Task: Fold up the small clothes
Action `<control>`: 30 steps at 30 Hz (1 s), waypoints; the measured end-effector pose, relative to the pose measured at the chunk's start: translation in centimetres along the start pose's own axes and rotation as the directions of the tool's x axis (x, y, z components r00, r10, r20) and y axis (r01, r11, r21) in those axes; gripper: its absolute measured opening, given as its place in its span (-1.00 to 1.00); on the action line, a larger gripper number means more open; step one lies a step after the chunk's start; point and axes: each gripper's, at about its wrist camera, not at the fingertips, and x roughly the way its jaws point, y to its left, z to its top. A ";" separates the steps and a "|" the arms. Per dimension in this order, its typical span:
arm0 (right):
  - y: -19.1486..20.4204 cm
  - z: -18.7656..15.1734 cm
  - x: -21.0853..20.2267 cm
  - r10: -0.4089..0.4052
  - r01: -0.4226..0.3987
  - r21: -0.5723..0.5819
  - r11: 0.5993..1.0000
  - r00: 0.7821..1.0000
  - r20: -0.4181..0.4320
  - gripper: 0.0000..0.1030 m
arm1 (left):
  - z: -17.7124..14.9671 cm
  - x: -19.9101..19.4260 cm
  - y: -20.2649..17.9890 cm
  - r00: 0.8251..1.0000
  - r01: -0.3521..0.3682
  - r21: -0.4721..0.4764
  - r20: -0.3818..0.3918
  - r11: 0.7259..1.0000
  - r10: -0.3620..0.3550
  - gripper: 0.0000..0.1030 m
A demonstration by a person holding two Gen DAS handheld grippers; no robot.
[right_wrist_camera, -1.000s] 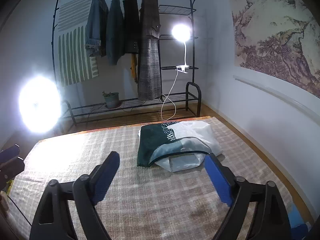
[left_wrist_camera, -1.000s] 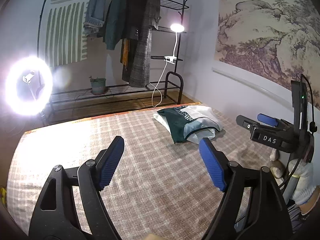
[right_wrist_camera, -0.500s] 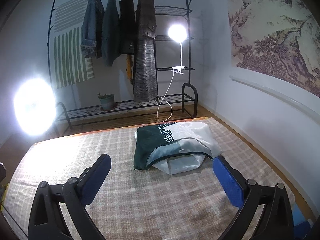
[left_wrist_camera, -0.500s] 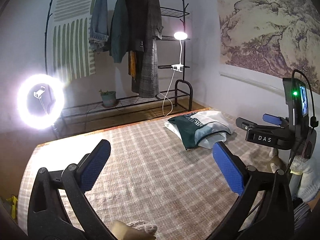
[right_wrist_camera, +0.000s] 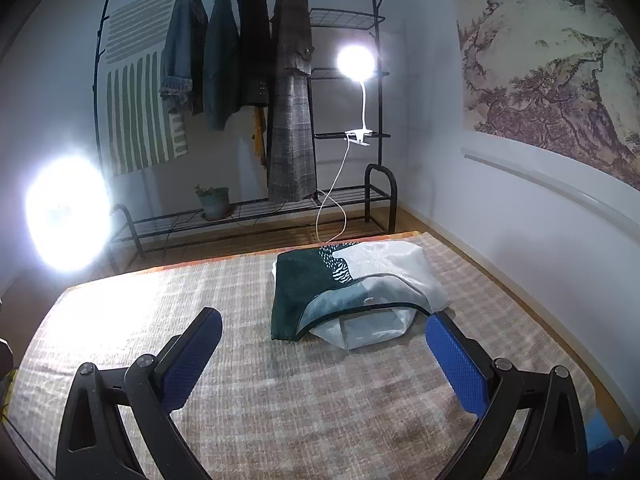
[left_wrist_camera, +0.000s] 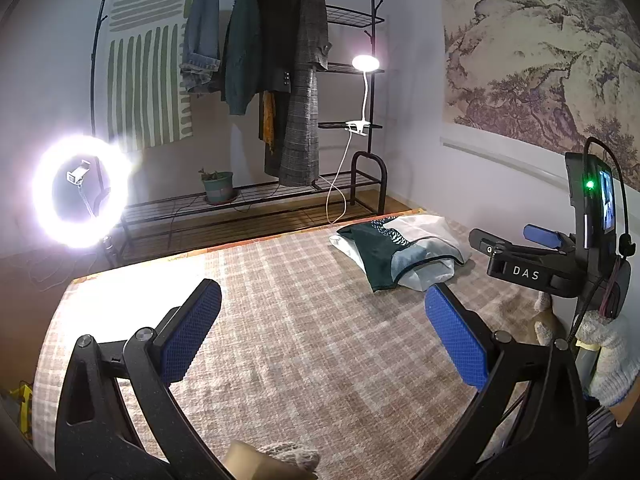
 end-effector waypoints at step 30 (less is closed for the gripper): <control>-0.6 0.2 0.3 0.001 -0.001 0.022 1.000 1.000 -0.001 0.99 | -0.1 0.0 -0.2 1.000 0.004 0.001 0.000 1.000 -0.004 1.00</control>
